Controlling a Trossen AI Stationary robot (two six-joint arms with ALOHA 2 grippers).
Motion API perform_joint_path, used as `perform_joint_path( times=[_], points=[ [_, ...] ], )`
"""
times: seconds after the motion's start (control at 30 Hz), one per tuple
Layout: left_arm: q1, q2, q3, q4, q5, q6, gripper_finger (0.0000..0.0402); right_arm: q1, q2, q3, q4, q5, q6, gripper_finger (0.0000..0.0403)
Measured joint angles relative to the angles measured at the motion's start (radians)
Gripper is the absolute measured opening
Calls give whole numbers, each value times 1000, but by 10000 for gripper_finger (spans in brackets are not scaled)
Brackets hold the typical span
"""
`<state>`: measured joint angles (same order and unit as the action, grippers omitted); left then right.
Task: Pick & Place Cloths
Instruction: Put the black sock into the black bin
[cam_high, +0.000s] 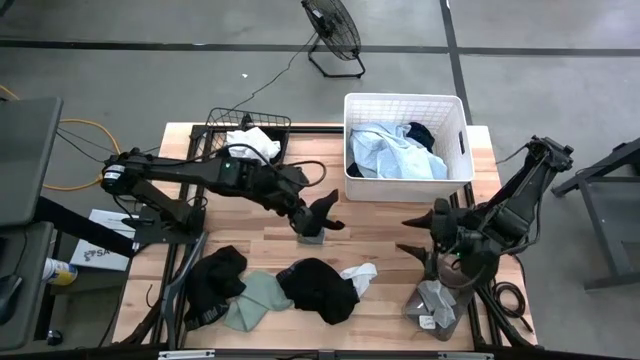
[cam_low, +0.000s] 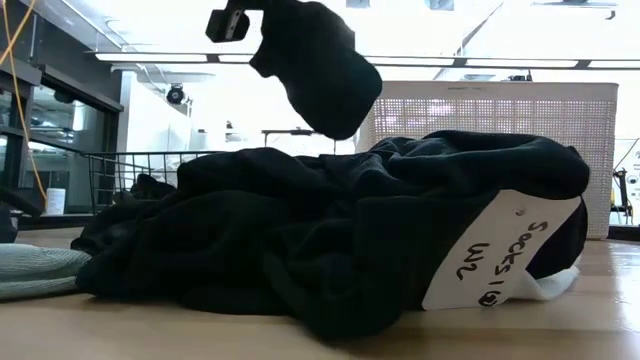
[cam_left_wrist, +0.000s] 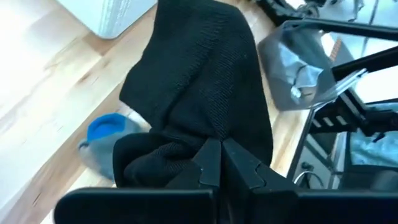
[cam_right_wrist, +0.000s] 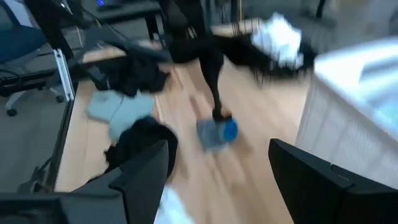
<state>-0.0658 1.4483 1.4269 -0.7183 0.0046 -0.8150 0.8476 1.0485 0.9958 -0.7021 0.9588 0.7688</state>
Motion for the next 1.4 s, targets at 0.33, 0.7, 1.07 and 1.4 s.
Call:
perform_joint_path(
  times=[0.33,0.7,1.07,1.4],
  points=[
    [0,0,1,150,7,-11,0,-141,3,0,324,-62,-588,270],
    [0,0,1,195,6,-7,0,-323,68,0,529,-328,-924,278],
    [0,0,0,193,16,-1,0,-465,254,0,761,-398,-1100,349],
    [0,0,0,193,65,23,0,-569,386,0,879,-468,-1094,356]
  ],
)
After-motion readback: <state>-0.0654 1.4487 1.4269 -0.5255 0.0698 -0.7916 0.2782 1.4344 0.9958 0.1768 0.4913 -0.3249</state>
